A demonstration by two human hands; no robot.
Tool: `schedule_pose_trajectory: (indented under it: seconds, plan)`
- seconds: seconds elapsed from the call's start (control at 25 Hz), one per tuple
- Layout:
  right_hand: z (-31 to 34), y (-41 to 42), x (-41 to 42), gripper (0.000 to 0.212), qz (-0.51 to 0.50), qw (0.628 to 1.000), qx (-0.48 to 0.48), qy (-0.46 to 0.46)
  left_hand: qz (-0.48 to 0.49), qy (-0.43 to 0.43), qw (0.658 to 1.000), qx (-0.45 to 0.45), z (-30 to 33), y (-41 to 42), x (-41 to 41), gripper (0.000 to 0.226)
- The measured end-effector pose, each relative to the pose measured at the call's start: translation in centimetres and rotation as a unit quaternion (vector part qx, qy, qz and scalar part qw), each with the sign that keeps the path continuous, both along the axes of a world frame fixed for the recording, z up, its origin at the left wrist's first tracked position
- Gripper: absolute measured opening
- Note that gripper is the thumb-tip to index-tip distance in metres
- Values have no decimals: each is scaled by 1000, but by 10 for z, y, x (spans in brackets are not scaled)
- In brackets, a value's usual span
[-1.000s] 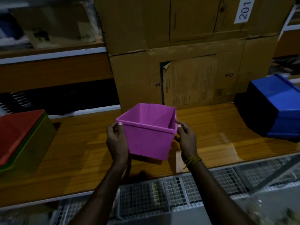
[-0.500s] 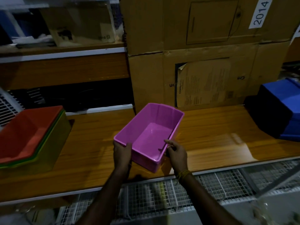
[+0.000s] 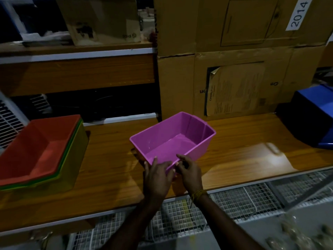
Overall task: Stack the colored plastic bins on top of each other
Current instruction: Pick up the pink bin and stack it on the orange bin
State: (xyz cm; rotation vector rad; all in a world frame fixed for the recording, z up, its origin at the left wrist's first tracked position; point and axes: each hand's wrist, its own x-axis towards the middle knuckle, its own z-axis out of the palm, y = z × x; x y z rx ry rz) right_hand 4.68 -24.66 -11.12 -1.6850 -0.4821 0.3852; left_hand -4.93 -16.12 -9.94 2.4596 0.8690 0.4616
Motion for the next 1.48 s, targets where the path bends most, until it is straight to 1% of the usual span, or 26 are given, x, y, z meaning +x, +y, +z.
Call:
schedule_pose_trajectory:
  seconds: [0.04,0.12,0.2,0.24,0.36,0.48,0.52,0.6,0.68,0.76,0.84,0.96,1.0,1.08,1.16,1.24,1.36,1.48]
  plan:
    - [0,2,-1,33,-6,1000,-8,-17,-12,-1,1000,4,1,6,-7,33]
    - [-1,6,-1,28,-48,992,-65,-100,-15,-14,1000,13,4,22,-20,32]
    - [0,8,5,24,-104,970,-121,-182,-6,-23,1000,17,6,38,-34,32]
    - [1,8,10,22,-119,961,-140,-207,6,-28,999,17,6,44,-41,32]
    - [5,9,24,21,-112,940,-202,-250,66,-52,996,35,4,64,-62,32]
    - [5,13,21,23,-77,927,-222,-293,125,-35,987,93,5,79,-69,29]
    - [5,14,16,24,-77,928,-214,-295,131,-33,985,105,6,80,-68,27]
    - [5,16,5,27,-79,928,-205,-300,111,-46,986,117,7,76,-60,25]
    - [6,18,-8,31,-61,925,-200,-318,49,-46,990,121,3,60,-47,28]
    - [8,20,-18,32,-42,933,-161,-318,-23,-39,994,99,-5,38,-32,37]
    - [11,17,-23,31,-46,937,-136,-318,-58,-37,996,52,-15,22,-24,43]
    - [10,-1,-15,26,-90,912,-184,-356,-58,-82,995,7,-21,27,-23,35]
    - [10,-8,-10,25,-111,907,-203,-351,-54,-96,994,3,-20,31,-25,31]
    - [10,-14,-7,24,-123,913,-220,-320,-40,-114,993,6,-14,41,-28,25]
    - [8,-12,-9,20,-100,919,-223,-310,-33,-108,994,10,-8,42,-30,26]
    - [6,-9,-13,18,-94,918,-223,-315,-54,-84,995,10,-4,31,-30,27]
    - [6,-8,-11,18,-111,921,-207,-312,-104,-51,993,-7,-7,11,-30,26]
    - [6,-11,-9,18,-116,927,-189,-301,-102,-81,991,-28,-10,19,-35,20]
